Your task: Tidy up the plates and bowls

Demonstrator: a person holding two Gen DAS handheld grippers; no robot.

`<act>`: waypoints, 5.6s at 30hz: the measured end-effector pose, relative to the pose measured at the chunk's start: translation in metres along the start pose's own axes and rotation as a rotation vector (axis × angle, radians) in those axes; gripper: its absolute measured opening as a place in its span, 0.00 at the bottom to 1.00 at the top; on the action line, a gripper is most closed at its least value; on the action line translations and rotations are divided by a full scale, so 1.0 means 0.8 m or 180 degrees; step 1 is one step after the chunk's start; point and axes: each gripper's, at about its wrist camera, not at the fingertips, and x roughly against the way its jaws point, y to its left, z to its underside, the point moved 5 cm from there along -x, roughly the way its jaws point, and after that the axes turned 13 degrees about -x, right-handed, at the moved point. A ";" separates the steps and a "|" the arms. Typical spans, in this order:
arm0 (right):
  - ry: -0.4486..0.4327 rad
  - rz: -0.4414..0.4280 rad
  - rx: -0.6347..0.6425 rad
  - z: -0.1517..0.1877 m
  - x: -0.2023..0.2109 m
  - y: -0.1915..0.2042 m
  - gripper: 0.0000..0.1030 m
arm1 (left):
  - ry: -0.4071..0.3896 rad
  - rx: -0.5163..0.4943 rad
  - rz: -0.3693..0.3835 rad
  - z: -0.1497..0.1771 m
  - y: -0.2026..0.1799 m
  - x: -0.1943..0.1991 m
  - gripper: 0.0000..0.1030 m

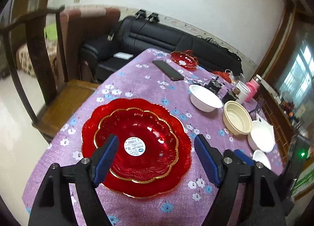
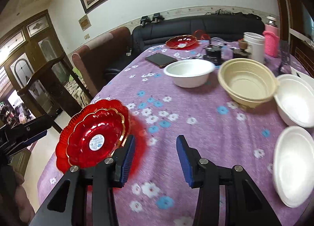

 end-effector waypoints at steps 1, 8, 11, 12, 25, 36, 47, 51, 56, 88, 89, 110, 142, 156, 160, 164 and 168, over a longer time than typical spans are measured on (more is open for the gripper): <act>-0.0042 0.0007 -0.0008 0.001 0.010 -0.009 0.46 | -0.0075 -0.0105 -0.0081 -0.001 -0.010 0.009 0.76; -0.0331 0.0187 -0.0205 -0.008 0.075 -0.089 0.52 | -0.0636 -0.0650 -0.0345 -0.018 -0.067 0.059 0.86; -0.0481 0.0318 -0.0405 -0.018 0.106 -0.139 0.58 | -0.0683 -0.0865 -0.0256 -0.019 -0.095 0.065 0.90; -0.0530 0.0366 -0.0482 -0.021 0.117 -0.158 0.59 | -0.0664 -0.0907 -0.0216 -0.018 -0.103 0.064 0.90; -0.0635 0.0703 -0.1534 -0.041 0.161 -0.343 0.60 | 0.0013 -0.1064 0.0336 0.018 -0.199 -0.016 0.90; -0.0522 0.0564 -0.1288 -0.029 0.116 -0.339 0.60 | 0.0642 -0.0883 0.0678 0.040 -0.272 -0.100 0.90; -0.0314 0.0490 -0.1204 -0.017 0.101 -0.333 0.58 | 0.0654 -0.0951 0.0744 0.034 -0.326 -0.149 0.90; -0.0220 0.0498 -0.1158 -0.012 0.095 -0.328 0.48 | 0.0892 -0.0847 0.0951 0.041 -0.344 -0.172 0.89; -0.0132 0.0507 -0.1129 -0.008 0.088 -0.326 0.41 | 0.1131 -0.0772 0.1087 0.055 -0.359 -0.200 0.62; -0.0082 0.0422 -0.0849 -0.005 0.082 -0.259 0.13 | 0.0880 -0.0799 0.1203 0.056 -0.337 -0.151 0.08; -0.0068 0.0374 -0.0803 -0.007 0.082 -0.246 0.12 | 0.0846 -0.0765 0.1202 0.053 -0.327 -0.144 0.08; 0.0469 -0.0227 0.0499 0.004 -0.066 0.102 0.12 | 0.0455 0.0582 0.0348 0.020 0.032 -0.075 0.08; 0.0735 -0.0009 0.0716 0.018 -0.165 0.132 0.20 | 0.0026 0.1024 0.0176 0.005 0.124 -0.043 0.65; 0.0517 0.0268 0.1210 0.021 -0.160 0.155 0.59 | -0.0030 0.0957 0.0128 0.014 0.114 -0.020 0.66; 0.0567 0.0283 0.1415 0.038 -0.166 0.175 0.59 | -0.0074 0.0908 0.0100 0.012 0.110 -0.006 0.66; 0.0288 0.0674 0.1666 0.030 -0.158 0.175 0.63 | -0.0121 0.0876 0.0061 0.011 0.110 0.005 0.66; 0.0318 0.0598 0.1593 0.018 -0.148 0.165 0.75 | -0.0151 0.0871 0.0102 0.010 0.104 0.007 0.67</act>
